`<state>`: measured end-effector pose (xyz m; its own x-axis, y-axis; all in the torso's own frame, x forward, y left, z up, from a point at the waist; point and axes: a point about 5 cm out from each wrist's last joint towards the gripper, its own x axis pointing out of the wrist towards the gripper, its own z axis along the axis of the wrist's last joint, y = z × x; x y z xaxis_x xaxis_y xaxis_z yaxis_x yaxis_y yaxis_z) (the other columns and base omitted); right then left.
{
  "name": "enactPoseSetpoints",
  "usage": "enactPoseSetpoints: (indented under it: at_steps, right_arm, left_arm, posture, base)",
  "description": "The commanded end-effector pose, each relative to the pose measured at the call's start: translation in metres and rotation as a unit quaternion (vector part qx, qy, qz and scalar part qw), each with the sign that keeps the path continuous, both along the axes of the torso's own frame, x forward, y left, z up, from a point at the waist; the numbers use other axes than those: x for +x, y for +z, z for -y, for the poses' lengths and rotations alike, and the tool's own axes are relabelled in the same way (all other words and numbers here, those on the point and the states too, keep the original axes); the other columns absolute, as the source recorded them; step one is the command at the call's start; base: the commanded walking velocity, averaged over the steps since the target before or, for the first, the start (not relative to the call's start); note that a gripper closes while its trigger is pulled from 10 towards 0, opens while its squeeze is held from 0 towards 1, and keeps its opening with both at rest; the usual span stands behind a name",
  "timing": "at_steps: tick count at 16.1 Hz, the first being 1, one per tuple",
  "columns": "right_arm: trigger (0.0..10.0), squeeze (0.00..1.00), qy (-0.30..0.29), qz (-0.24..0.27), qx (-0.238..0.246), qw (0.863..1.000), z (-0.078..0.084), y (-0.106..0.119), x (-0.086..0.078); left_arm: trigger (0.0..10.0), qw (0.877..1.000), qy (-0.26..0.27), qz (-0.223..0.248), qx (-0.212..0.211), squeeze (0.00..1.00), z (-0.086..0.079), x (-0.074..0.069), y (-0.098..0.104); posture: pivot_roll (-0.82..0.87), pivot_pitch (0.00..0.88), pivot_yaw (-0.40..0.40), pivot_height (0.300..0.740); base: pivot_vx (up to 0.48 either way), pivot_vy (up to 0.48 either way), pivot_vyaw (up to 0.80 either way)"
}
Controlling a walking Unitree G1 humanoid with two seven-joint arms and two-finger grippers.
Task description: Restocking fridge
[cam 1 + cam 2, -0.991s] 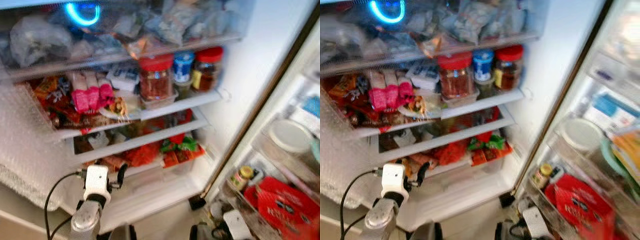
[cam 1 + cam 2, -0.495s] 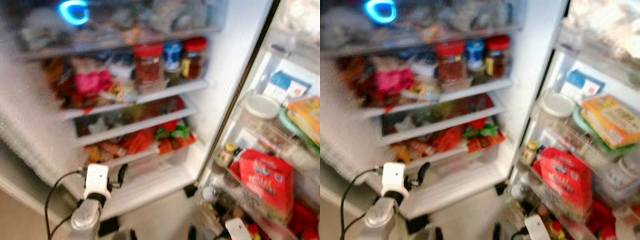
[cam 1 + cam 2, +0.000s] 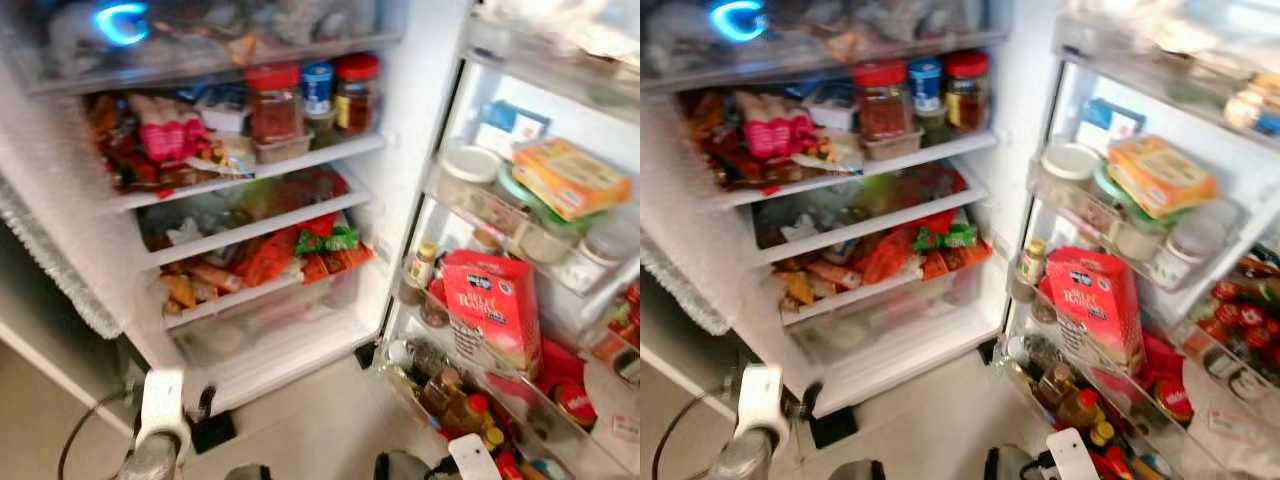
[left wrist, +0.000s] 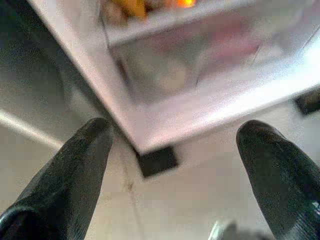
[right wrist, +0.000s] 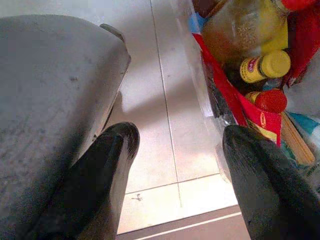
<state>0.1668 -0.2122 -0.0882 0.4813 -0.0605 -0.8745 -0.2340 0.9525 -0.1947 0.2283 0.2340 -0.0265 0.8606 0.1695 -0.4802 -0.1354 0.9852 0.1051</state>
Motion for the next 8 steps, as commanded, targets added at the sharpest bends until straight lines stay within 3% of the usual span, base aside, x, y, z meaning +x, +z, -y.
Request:
enactPoseSetpoints:
  at_steps: [1, 3, 8]
  right_arm:
    - [10.0, 0.0, -0.002, -0.007, 0.008, 1.0, -0.004, -0.002, -0.002]
    - [10.0, 0.0, -0.005, -0.006, 0.009, 1.0, -0.004, -0.002, -0.002]
    - [10.0, 0.0, -0.005, -0.005, 0.012, 1.0, -0.004, -0.001, -0.001]
  left_arm:
    - [10.0, 0.999, 0.003, -0.032, 0.006, 0.0, -0.001, -0.005, -0.008]
    - [10.0, 0.997, 0.017, -0.078, 0.001, 0.0, 0.003, -0.019, -0.024]
    - [10.0, 0.994, 0.017, -0.106, 0.003, 0.0, 0.009, -0.024, -0.033]
  posture:
    - [0.01, 0.075, 0.007, 0.652]
    - [0.01, 0.078, 0.004, 0.652]
    - [0.01, 0.085, 0.004, 0.652]
  base:
    - [0.0, 0.386, 0.0]
    - [0.0, 0.45, 0.0]
    - [0.0, 0.448, 0.0]
